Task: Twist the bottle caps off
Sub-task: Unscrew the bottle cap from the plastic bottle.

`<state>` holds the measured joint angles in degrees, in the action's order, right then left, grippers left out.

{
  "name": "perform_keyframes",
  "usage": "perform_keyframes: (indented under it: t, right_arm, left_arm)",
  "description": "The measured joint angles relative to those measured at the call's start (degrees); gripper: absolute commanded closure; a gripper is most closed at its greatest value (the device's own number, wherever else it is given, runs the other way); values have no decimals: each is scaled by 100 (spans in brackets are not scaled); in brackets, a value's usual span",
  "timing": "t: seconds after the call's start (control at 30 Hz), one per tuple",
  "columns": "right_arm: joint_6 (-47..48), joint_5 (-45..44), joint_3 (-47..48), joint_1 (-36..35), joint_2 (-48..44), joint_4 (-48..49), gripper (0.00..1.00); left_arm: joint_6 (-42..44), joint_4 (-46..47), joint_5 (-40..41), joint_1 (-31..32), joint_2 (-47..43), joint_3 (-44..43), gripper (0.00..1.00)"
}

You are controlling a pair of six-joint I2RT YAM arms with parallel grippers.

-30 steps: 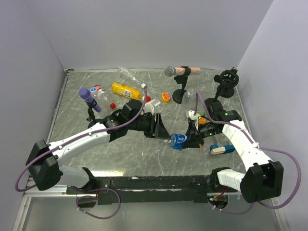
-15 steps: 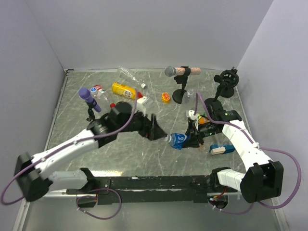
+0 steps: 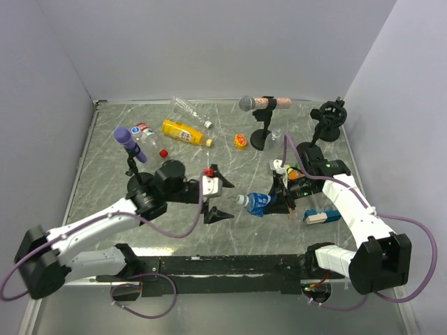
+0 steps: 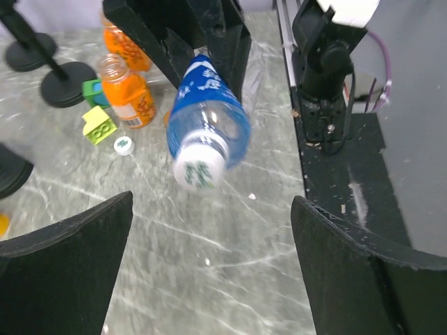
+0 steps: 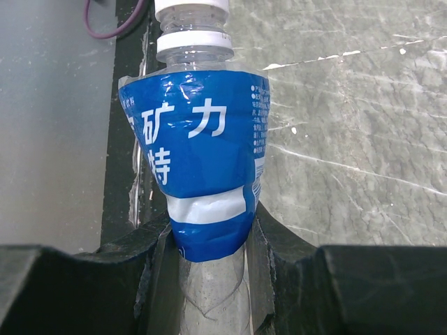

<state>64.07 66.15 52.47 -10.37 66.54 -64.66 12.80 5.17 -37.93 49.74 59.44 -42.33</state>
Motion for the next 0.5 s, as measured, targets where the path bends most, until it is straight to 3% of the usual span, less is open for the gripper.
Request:
perform_keyframes:
  t: [0.13, 0.5]
  right_arm:
    - [0, -2, 0, 0, 0, 0, 84]
    - [0, -4, 0, 0, 0, 0, 84]
  left_arm:
    - [317, 59, -245, -7, 702, -317, 11]
    - [402, 356, -400, -7, 811, -367, 31]
